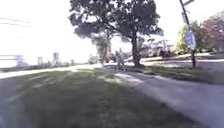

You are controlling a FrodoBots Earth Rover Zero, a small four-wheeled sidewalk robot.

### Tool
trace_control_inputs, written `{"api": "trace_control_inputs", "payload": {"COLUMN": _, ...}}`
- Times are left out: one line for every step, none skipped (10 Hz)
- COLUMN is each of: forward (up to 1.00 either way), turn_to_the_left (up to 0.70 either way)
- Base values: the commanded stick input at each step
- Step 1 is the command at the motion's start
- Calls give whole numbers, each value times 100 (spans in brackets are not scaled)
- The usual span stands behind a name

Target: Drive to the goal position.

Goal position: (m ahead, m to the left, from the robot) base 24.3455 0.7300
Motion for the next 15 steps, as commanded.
{"api": "trace_control_inputs", "payload": {"forward": 100, "turn_to_the_left": 0}}
{"api": "trace_control_inputs", "payload": {"forward": 100, "turn_to_the_left": 0}}
{"api": "trace_control_inputs", "payload": {"forward": 100, "turn_to_the_left": 0}}
{"api": "trace_control_inputs", "payload": {"forward": 100, "turn_to_the_left": 5}}
{"api": "trace_control_inputs", "payload": {"forward": 100, "turn_to_the_left": 40}}
{"api": "trace_control_inputs", "payload": {"forward": 100, "turn_to_the_left": 40}}
{"api": "trace_control_inputs", "payload": {"forward": 100, "turn_to_the_left": 40}}
{"api": "trace_control_inputs", "payload": {"forward": 100, "turn_to_the_left": 40}}
{"api": "trace_control_inputs", "payload": {"forward": 100, "turn_to_the_left": 40}}
{"api": "trace_control_inputs", "payload": {"forward": 100, "turn_to_the_left": 17}}
{"api": "trace_control_inputs", "payload": {"forward": 100, "turn_to_the_left": 2}}
{"api": "trace_control_inputs", "payload": {"forward": 100, "turn_to_the_left": 0}}
{"api": "trace_control_inputs", "payload": {"forward": 100, "turn_to_the_left": 0}}
{"api": "trace_control_inputs", "payload": {"forward": 100, "turn_to_the_left": 0}}
{"api": "trace_control_inputs", "payload": {"forward": 100, "turn_to_the_left": 0}}
